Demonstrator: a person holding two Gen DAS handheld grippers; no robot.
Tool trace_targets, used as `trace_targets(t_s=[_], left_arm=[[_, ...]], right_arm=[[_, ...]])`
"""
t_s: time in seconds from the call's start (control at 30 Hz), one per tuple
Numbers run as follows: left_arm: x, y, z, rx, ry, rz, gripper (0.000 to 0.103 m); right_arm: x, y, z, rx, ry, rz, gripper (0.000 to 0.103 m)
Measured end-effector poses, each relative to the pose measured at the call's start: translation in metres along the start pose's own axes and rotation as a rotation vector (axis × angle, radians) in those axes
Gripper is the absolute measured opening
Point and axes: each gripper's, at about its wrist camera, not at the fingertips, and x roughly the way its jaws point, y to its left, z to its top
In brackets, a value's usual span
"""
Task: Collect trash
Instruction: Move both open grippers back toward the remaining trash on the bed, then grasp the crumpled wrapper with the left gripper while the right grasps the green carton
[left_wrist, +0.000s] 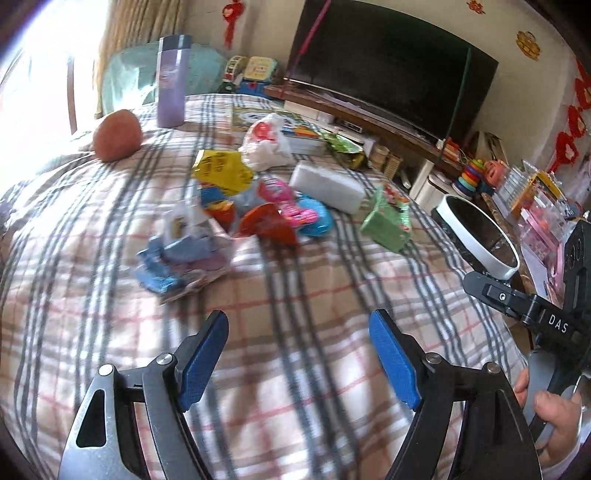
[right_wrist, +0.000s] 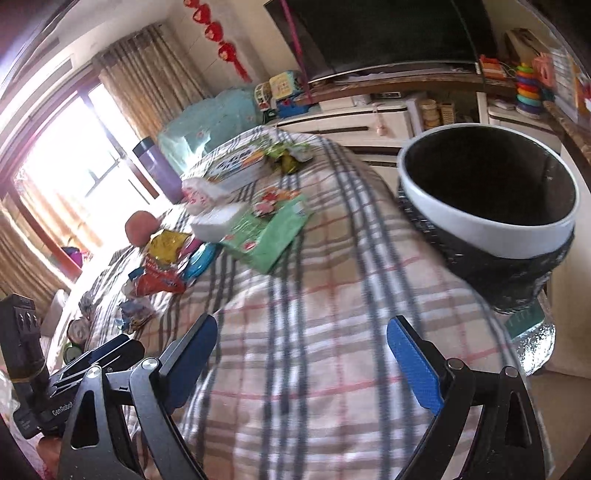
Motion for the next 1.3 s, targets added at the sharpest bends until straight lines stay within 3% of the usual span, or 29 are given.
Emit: trace_targets(t_s=[0.5, 0.83, 1.1, 1.2, 1.3], left_arm=[[0.0, 0.048, 0.013, -0.074, 0.001, 0.093, 0.078], [0.031, 0.049, 0.034, -0.021, 0.024, 0.097, 0.078], [0.043, 0.058, 0.045, -0.046, 0.023, 0.091, 0.078], [0.041, 0.063, 0.048, -0.044, 0.004, 0.099, 0.078], [0.051, 0.067, 0.048, -0.042, 0.03, 0.11, 0.078]], right_arm=[[0.032, 0.039, 0.01, -0.051, 0.022, 0.017, 0.094], [0.063, 0.04, 0.04, -0.015, 0.024, 0.002, 0.094], [0.092, 0.043, 0.06, -0.01, 0.039, -0.027, 0.093], [0.101, 0.041, 0.064, -0.001, 0.046, -0.04, 0.09], [0.107, 0.036, 0.066, 0.004, 0.05, -0.068, 0.074]])
